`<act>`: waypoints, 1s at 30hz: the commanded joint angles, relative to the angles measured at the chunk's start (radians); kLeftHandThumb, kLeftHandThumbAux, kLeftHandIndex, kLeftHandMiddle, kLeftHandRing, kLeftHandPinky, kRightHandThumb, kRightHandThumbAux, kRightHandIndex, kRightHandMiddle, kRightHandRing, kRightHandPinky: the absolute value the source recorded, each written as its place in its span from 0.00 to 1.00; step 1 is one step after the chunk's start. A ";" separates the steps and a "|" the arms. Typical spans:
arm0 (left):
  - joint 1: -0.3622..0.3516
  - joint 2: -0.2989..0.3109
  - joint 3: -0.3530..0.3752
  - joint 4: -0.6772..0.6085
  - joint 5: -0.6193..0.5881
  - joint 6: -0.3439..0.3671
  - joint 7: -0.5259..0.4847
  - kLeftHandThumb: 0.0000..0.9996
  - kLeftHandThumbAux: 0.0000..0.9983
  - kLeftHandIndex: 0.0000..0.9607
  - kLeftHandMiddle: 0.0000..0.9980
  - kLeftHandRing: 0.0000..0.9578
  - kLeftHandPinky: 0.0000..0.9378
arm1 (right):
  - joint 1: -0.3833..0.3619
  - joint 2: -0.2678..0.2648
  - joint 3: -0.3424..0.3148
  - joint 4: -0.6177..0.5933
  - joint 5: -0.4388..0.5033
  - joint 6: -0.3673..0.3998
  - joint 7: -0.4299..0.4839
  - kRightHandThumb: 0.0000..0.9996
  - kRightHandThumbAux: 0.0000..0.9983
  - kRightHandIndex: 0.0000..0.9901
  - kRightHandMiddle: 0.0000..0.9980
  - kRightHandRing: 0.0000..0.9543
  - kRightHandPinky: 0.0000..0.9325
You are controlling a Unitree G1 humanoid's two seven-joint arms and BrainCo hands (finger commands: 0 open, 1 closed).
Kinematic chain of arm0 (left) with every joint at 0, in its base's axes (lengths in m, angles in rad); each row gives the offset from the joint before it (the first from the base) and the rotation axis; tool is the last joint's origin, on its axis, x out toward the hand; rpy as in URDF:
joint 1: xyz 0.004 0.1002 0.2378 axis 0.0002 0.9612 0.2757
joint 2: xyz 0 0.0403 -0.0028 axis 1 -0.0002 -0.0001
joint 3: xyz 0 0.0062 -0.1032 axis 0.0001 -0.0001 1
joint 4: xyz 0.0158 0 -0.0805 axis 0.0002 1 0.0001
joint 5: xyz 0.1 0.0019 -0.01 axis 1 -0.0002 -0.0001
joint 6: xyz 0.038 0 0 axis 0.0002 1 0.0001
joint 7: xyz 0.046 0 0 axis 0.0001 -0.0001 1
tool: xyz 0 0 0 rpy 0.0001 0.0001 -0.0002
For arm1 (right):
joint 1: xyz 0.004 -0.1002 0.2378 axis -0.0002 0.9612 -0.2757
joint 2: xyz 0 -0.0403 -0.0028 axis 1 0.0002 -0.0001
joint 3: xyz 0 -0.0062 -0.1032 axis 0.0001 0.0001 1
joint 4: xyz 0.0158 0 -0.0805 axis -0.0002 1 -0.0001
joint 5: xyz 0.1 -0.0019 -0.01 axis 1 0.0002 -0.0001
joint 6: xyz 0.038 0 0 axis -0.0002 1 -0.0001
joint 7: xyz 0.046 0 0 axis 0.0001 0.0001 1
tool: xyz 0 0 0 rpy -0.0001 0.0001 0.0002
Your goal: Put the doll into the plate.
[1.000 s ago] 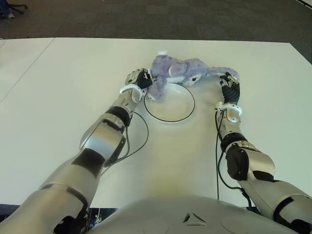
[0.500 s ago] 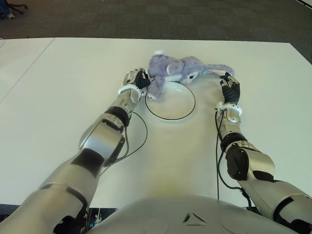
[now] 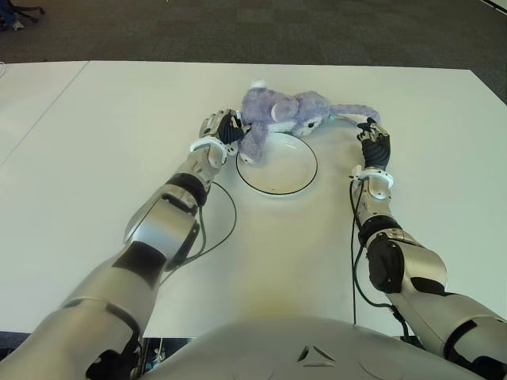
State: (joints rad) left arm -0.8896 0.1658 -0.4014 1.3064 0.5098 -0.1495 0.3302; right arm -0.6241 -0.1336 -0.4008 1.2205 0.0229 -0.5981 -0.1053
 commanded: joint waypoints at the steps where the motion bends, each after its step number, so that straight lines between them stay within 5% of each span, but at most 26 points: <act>1: 0.027 0.039 -0.011 0.007 0.023 -0.026 -0.014 0.75 0.70 0.46 0.83 0.87 0.86 | 0.203 0.108 -0.012 0.139 0.017 0.107 0.004 1.00 0.70 0.43 0.12 0.29 0.45; 18: 0.001 0.105 -0.019 -0.121 0.032 -0.113 -0.029 0.75 0.70 0.46 0.83 0.86 0.86 | 0.200 0.113 -0.014 0.139 0.013 0.109 -0.005 1.00 0.70 0.43 0.11 0.25 0.45; 30: 0.089 0.167 0.001 -0.386 0.019 -0.137 -0.074 0.75 0.70 0.46 0.83 0.86 0.88 | 0.201 0.112 -0.010 0.139 0.006 0.110 -0.009 1.00 0.70 0.43 0.12 0.23 0.44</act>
State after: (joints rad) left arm -0.8714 0.3077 -0.4050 1.0336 0.5215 -0.2845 0.3060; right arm -0.6257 -0.1295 -0.4096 1.2205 0.0232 -0.5981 -0.1068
